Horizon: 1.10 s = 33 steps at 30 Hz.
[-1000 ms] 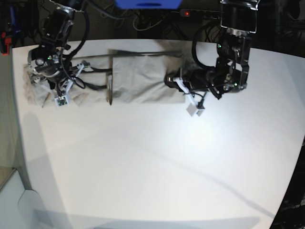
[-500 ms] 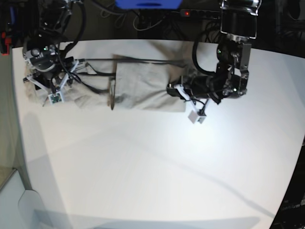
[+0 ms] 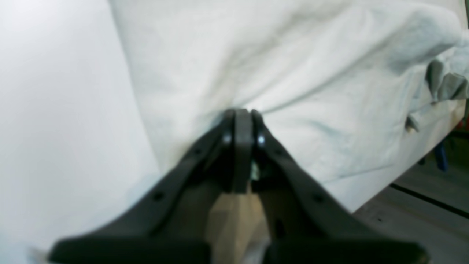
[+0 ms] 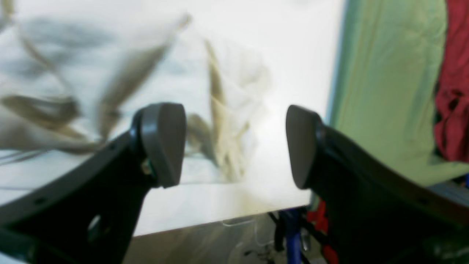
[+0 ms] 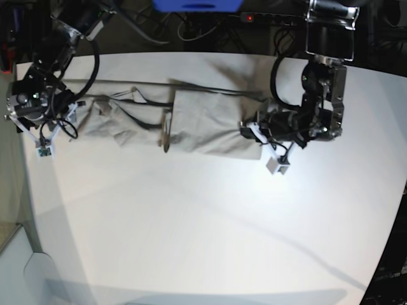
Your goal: Layout the t-shirt on the table in an organized manner, then fold the t-shirt properly
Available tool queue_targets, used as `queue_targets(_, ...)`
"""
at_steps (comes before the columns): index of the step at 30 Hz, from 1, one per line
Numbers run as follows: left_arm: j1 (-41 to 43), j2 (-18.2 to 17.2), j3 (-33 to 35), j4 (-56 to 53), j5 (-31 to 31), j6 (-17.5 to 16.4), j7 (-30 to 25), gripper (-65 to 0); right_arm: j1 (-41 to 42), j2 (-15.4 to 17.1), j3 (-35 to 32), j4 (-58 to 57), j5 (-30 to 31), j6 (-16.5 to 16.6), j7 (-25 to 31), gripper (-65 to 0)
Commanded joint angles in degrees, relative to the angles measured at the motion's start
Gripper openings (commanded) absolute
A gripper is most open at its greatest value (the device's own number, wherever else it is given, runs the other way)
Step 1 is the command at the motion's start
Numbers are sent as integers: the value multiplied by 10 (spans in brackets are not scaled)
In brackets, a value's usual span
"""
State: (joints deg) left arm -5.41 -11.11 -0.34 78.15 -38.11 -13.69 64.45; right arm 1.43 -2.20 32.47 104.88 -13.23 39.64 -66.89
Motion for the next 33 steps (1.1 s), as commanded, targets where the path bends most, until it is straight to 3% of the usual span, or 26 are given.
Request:
queue_targets(1,-7,-5,-2,7,12,5,2,-645,10,6,1,-4,0,4,2,-215)
queue_targets(10,-7,-5,-3,7,12,4,2,-645,11,5,3,-91,2,4,7,-215)
queue_targets(18,-7,-5,-3,7,12,4,1,-645,19,3,62,-146,3,4,36,-215)
queue_targets(23,-7,-5,-3,7,12,4,1,-645,32,3,102,-182,4,4,31,-216)
queue_targets(33,-7,-6,-3,7,12,4,1,-645,27,4,107,-188,47,4,-7,-216)
